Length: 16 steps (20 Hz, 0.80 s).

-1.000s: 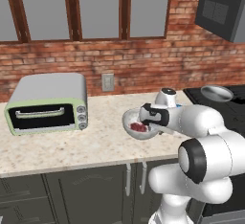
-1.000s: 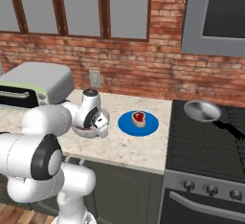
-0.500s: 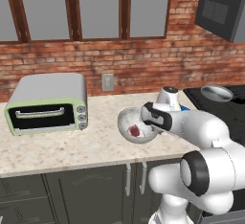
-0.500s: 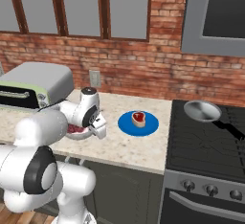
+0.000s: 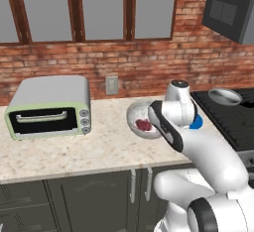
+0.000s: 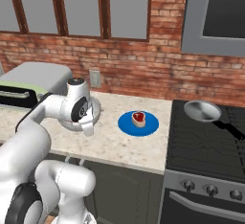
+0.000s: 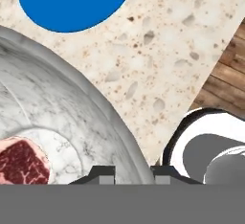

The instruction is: Place one of the steaks on the plate and the other in the bowl. Then place the bowl in the fridge.

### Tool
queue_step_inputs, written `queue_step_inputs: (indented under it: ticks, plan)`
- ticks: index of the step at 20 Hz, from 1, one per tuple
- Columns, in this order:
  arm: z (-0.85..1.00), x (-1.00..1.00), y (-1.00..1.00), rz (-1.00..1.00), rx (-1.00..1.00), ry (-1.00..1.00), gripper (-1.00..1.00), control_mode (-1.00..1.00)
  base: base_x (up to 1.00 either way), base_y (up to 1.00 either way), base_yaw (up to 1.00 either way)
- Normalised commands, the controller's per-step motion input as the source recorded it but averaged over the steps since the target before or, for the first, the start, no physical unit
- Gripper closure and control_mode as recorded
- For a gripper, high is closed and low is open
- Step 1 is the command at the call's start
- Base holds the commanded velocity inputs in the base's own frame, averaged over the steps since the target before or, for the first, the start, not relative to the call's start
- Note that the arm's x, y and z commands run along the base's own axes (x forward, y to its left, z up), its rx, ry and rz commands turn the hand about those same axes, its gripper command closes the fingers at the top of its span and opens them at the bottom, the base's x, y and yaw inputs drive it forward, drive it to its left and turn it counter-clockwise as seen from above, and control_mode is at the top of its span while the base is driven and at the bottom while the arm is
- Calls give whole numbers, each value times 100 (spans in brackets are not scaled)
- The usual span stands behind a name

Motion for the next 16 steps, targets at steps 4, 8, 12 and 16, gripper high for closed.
queue_step_inputs:
  ticks: [4, 8, 12, 16]
  plan:
    - [77, -72, 0, -40, 6, 2, 100, -100, 0, 0, 0]
    - [47, -83, 0, -38, 19, 0, 100, -100, 0, 0, 0]
    - [43, -50, 3, -31, 9, 0, 100, -100, 0, 0, 0]
    - [59, -50, 0, -3, 1, -8, 100, -100, 0, 0, 0]
